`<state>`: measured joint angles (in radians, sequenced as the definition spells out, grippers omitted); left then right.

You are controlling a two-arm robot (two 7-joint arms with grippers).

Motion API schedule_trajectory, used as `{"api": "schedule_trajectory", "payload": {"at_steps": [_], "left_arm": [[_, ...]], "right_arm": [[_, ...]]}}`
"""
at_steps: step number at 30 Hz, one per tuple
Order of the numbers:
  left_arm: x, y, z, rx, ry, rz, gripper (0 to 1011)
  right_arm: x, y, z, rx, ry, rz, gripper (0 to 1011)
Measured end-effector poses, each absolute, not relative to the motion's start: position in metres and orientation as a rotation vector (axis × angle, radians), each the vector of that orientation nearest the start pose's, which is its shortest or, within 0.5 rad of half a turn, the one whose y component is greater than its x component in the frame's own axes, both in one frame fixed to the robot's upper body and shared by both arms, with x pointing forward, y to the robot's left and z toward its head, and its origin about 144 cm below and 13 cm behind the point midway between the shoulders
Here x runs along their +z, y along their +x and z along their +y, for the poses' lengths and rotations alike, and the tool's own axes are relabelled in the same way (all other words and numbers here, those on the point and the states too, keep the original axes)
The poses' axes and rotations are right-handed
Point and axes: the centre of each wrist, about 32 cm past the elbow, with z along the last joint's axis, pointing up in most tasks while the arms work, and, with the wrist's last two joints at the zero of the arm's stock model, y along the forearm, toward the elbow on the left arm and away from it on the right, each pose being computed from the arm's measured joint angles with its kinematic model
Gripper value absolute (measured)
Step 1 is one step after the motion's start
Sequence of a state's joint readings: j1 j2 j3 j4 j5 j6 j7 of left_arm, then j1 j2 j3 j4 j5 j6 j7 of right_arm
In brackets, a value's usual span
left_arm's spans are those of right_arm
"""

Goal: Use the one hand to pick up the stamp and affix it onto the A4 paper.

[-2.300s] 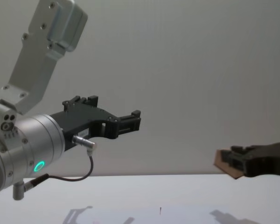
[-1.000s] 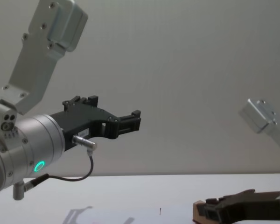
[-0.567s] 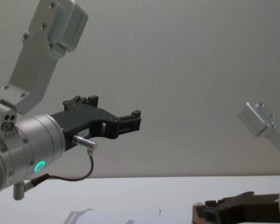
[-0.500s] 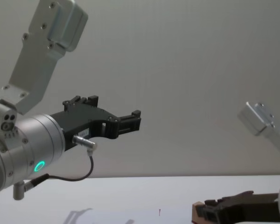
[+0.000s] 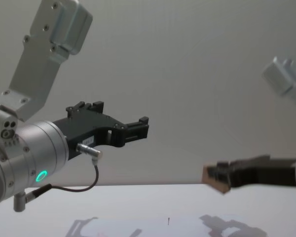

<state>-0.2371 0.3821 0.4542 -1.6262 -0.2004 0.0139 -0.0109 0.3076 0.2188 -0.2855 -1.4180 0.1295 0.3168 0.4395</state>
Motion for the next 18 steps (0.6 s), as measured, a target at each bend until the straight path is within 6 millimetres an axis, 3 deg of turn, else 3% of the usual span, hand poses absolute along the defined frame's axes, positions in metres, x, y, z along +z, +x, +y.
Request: {"api": "schedule_trajectory", "payload": {"at_steps": [9, 18], "left_arm": [[1.204, 0.492, 0.198, 1.124, 0.061, -0.268, 1001], [1.204, 0.492, 0.198, 1.124, 0.061, -0.268, 1001]], "right_arm": [[1.213, 0.516, -0.225, -1.01, -0.185, 0.035, 213], [1.213, 0.485, -0.239, -1.089, -0.185, 0.077, 213]]}}
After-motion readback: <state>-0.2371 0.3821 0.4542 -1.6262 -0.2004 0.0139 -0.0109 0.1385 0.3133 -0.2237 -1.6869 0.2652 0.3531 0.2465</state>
